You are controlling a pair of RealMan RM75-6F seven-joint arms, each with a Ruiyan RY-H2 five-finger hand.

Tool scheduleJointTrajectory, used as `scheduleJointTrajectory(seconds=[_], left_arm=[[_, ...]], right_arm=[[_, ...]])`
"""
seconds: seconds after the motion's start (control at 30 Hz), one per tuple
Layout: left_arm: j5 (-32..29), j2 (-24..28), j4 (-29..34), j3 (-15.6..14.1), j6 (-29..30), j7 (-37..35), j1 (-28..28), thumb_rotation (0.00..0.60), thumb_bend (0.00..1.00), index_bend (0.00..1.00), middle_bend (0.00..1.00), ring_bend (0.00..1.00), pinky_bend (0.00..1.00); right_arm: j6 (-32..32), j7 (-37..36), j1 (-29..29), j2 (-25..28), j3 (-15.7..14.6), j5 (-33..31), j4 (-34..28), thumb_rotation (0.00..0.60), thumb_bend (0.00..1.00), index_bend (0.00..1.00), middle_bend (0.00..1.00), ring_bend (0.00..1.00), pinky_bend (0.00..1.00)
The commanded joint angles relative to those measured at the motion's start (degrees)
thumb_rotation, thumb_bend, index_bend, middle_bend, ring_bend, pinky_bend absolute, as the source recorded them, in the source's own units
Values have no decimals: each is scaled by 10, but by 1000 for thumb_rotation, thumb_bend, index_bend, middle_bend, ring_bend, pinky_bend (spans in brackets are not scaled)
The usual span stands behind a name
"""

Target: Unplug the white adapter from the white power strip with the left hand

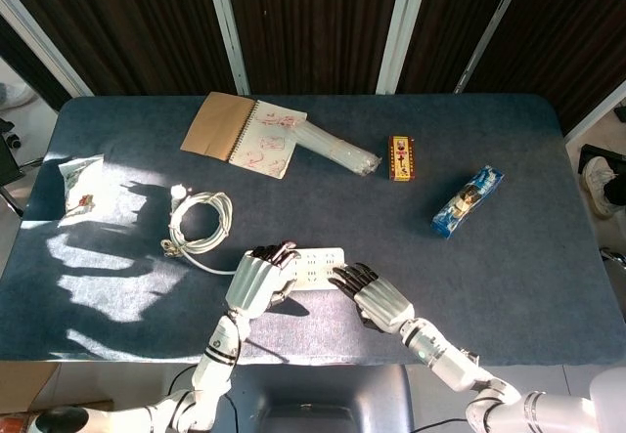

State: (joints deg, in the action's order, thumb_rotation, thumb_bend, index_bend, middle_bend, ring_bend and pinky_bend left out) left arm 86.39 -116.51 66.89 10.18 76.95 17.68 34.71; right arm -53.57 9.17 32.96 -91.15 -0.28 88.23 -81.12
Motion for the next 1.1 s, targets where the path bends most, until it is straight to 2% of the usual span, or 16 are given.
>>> scheduleJointTrajectory(seconds=[0.03,0.1,0.2,0.43,0.53,0.63,0.73,0.8,0.97,1.1], left_arm=[[-14,84,58,-3,27,-16,-43,600,428,356,403,385,451],[-19,133,86,-19,26,-34,-65,600,427,344,392,369,430],[-28,169,96,-34,33,-56,-91,600,426,335,380,345,387],[-45,203,62,-66,48,-117,-147,600,425,319,364,330,335],[-56,199,33,-74,34,-173,-161,600,423,277,346,315,325],[-66,189,2,-74,7,-209,-161,600,416,124,236,235,306],[-70,185,-11,-70,-10,-219,-157,600,399,27,115,139,282],[-69,185,-12,-68,-15,-219,-156,600,392,0,19,57,259],[-68,204,11,-72,-30,-221,-157,600,375,0,0,0,240],[-46,247,48,-73,10,-207,-171,600,372,0,0,0,233]], right_arm=[[-87,-38,-24,54,12,29,-51,600,853,24,66,0,0],[-113,-57,-33,86,10,42,-78,600,773,18,66,0,0],[-139,-64,-43,122,9,52,-105,600,728,12,66,0,0],[-183,-57,-71,186,-3,69,-149,600,680,1,65,0,0],[-191,-48,-80,203,-10,73,-158,600,672,0,65,0,0],[-191,-42,-84,208,-10,70,-165,600,665,0,65,0,0],[-186,-34,-86,211,-11,66,-170,600,658,0,64,0,0],[-181,-20,-88,214,-12,62,-172,600,640,0,62,0,0],[-179,7,-100,226,-17,51,-181,600,602,0,48,0,0],[-199,32,-127,263,-27,35,-203,600,552,0,30,0,0]])
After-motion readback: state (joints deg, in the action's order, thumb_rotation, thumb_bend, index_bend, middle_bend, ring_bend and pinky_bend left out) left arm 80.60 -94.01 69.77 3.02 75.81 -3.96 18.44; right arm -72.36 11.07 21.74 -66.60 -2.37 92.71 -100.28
